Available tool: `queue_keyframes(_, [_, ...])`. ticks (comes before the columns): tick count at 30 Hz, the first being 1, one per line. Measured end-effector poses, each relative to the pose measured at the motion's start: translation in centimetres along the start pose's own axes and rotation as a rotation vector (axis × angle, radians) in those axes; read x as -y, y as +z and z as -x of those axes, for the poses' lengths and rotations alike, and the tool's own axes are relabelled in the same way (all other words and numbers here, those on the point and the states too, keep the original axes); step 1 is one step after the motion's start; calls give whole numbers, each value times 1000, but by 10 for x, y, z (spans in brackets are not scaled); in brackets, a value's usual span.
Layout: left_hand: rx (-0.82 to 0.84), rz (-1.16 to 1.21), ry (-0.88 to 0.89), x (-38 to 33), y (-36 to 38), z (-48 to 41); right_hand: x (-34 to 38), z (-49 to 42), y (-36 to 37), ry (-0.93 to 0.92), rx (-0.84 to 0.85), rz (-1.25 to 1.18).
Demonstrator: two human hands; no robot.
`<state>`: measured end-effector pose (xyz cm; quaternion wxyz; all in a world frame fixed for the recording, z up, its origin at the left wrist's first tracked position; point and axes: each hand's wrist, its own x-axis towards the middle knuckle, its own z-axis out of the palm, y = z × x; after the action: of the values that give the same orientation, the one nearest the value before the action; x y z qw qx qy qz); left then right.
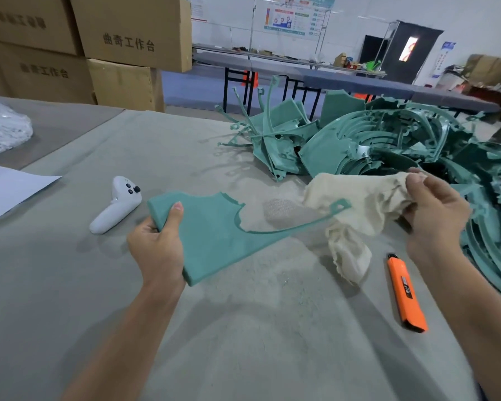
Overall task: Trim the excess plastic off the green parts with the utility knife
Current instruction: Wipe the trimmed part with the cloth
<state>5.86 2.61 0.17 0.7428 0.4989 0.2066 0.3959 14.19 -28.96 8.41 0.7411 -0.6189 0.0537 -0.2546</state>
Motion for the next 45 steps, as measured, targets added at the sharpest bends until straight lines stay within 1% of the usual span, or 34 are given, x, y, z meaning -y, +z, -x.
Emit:
queue_keyframes(1, [0,19,-19,0,0,0,-1,2,1,9,21,-13])
queue_keyframes(2, [3,30,-29,1,0,0,-3,7,5,11,98,-3])
queue_keyframes(3, [9,31,-34,1,0,0,-6,13,9,0,207,34])
queue_keyframes(5, [12,27,-33,0,1,2,-10,25,21,-81,423,179])
queue_keyframes(7, [-2,20,-20,-3,0,1,-10,30,28,-129,567,269])
queue_keyframes(11, [-27,6,-11,-8,-6,-7,-2,25,24,-34,800,307])
queue_keyframes(14, [-26,-11,-13,-9,-7,-10,1,26,19,-62,858,405])
queue_keyframes(16, [-8,-17,-14,-9,-5,-9,2,26,17,-111,859,544])
queue_keyframes(18, [17,-24,-16,-9,-4,-6,3,26,15,-206,810,734])
queue_keyframes(19, [28,-26,-18,-9,-3,-4,4,25,15,-242,777,775])
queue_keyframes(20, [37,-23,-20,-9,-2,-3,5,25,14,-262,744,751])
queue_keyframes(21, [43,-14,-23,-9,-2,-2,5,26,13,-257,702,650])
queue_keyframes(22, [43,-2,-27,-10,-1,-1,6,26,12,-222,623,489])
queue_keyframes(24, [14,29,-46,-12,-2,-1,9,22,10,-78,343,128])
queue_keyframes(25, [-6,53,-63,-13,-2,-1,10,19,8,-7,203,-6])
queue_keyframes(26, [-20,79,-84,-13,-3,-1,10,18,8,48,109,-86])
queue_keyframes(27, [-27,102,-109,-14,-3,-1,10,20,9,84,73,-126])
queue_keyframes(28, [-29,118,-134,-14,-3,0,10,24,12,108,83,-141])
queue_keyframes(30, [-35,131,-170,-13,-2,2,8,39,23,128,161,-159])
queue_keyframes(32, [-54,142,-191,-12,0,3,5,52,37,116,209,-175])
queue_keyframes(36, [-40,181,-241,-11,3,7,7,73,69,23,187,-154])
queue_keyframes(39, [-17,191,-228,-12,5,9,9,76,79,-1,208,-142])
queue_keyframes(42, [-4,204,-176,-15,8,8,5,84,87,52,245,-78])
queue_keyframes(45, [-9,249,-173,-16,10,10,-10,107,99,132,296,-27])
